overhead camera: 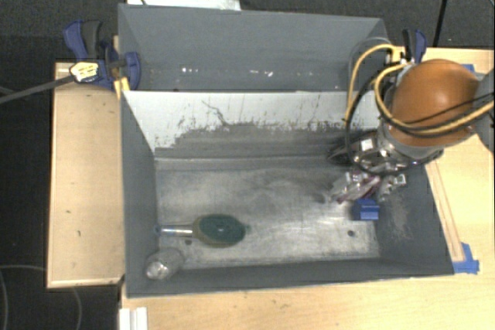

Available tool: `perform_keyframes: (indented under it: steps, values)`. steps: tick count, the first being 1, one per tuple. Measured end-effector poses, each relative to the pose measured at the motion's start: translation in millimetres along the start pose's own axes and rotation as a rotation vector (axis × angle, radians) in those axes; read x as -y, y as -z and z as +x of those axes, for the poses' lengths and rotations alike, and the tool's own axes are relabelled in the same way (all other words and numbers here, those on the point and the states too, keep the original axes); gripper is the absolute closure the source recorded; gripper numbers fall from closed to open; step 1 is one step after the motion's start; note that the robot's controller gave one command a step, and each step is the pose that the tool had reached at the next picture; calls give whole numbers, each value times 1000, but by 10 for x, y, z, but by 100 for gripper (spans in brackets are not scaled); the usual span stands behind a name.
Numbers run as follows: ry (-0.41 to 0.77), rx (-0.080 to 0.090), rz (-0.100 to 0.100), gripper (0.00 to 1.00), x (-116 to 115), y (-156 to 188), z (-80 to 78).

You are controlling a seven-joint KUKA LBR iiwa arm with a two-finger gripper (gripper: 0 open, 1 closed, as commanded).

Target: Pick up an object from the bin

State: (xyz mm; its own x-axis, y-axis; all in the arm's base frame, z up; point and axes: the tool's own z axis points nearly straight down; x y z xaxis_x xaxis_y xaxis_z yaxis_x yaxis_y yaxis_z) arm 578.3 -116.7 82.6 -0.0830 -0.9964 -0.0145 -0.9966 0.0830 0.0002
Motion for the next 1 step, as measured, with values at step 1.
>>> perform_keyframes:
  steps: [1]
  values:
    - [-4,-2,2,100,3,8,10]
